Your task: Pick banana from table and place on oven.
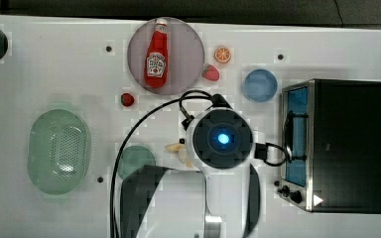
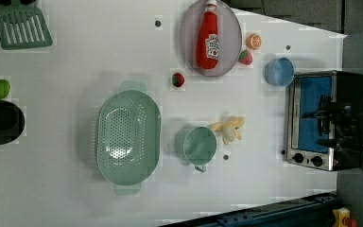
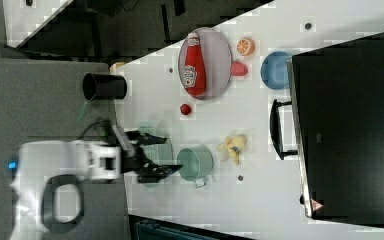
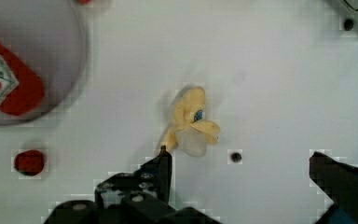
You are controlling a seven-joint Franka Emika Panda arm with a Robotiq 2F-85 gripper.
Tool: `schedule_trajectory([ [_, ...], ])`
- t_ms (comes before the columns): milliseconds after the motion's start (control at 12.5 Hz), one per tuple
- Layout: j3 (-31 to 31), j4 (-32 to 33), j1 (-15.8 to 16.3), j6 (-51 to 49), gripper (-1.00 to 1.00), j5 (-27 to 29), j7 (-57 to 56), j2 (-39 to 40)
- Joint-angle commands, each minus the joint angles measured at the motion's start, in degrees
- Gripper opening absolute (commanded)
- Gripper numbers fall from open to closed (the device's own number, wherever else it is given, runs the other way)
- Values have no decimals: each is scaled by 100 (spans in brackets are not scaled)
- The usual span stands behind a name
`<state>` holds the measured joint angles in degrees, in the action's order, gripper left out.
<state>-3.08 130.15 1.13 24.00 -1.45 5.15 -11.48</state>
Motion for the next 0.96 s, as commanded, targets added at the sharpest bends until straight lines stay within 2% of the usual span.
schedule_trajectory([
  [80, 213, 329, -85, 742, 100, -4, 203, 189],
  [480, 378, 1045, -63, 2459, 100, -3, 204, 1289],
  [960, 611, 1102, -27, 3629, 100, 2, 213, 2581],
])
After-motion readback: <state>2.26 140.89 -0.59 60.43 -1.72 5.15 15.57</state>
